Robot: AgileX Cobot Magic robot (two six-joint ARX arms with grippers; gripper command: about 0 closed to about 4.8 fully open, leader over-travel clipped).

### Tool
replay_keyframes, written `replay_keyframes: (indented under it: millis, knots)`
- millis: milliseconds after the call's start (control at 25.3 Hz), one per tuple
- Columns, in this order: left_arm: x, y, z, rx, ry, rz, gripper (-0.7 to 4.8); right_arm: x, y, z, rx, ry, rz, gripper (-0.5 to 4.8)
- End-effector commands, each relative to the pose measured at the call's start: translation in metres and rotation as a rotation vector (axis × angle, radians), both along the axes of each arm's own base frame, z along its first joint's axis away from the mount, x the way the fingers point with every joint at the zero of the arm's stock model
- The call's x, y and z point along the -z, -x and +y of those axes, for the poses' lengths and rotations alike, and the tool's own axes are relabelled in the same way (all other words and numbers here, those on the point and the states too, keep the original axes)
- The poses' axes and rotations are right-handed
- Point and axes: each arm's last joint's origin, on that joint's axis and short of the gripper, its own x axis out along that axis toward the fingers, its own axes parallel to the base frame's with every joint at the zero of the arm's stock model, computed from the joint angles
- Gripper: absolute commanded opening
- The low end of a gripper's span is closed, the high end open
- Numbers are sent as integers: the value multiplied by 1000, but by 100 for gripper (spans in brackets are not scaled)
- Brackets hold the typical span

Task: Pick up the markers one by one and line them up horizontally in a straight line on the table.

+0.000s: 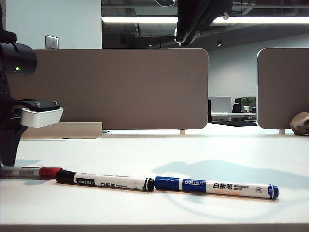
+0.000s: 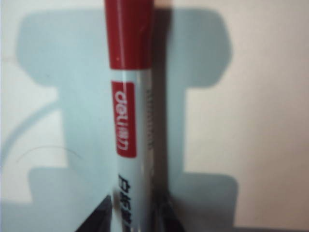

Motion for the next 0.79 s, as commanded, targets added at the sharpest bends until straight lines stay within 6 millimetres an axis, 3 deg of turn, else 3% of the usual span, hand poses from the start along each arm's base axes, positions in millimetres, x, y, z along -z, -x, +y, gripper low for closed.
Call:
replay_keyframes:
  millis: [40,790]
  knots:
    - [13,10,3,-7,-54,112,122,-2,0,0,-8,-14,-11,53]
    - [0,15,4,27,-72,72,122,-2,0,1,-15,-37,0,53]
